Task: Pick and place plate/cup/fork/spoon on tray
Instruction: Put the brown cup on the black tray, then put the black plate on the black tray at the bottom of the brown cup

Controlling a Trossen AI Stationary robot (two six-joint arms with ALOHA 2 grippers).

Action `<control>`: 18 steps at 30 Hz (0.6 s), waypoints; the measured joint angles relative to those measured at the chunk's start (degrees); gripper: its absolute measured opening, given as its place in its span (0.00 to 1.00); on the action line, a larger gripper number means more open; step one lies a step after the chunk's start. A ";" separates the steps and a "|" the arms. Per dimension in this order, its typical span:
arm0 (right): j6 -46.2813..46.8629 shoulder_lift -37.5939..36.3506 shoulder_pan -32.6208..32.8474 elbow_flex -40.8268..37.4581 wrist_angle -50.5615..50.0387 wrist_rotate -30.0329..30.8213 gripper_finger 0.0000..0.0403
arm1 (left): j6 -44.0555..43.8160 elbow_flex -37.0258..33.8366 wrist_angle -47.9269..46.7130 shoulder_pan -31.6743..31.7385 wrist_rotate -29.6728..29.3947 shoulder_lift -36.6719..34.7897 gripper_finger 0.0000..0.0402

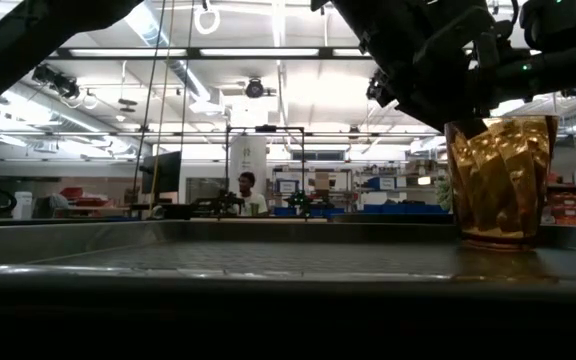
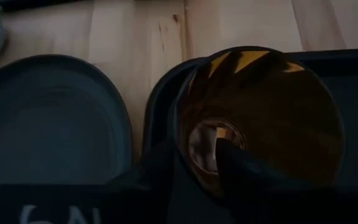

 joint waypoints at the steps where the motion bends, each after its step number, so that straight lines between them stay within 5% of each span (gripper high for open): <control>1: 0.00 0.00 0.00 0.00 0.00 0.00 0.03 | 0.22 0.00 0.16 0.01 -0.33 0.00 0.34; 9: 0.00 0.00 0.00 -0.02 0.02 0.00 0.03 | 3.65 0.00 -0.02 1.16 -1.23 0.00 0.45; 18: 1.51 0.00 0.00 -0.02 1.64 0.00 0.04 | 8.90 -0.01 -0.30 1.04 -1.39 -0.59 0.45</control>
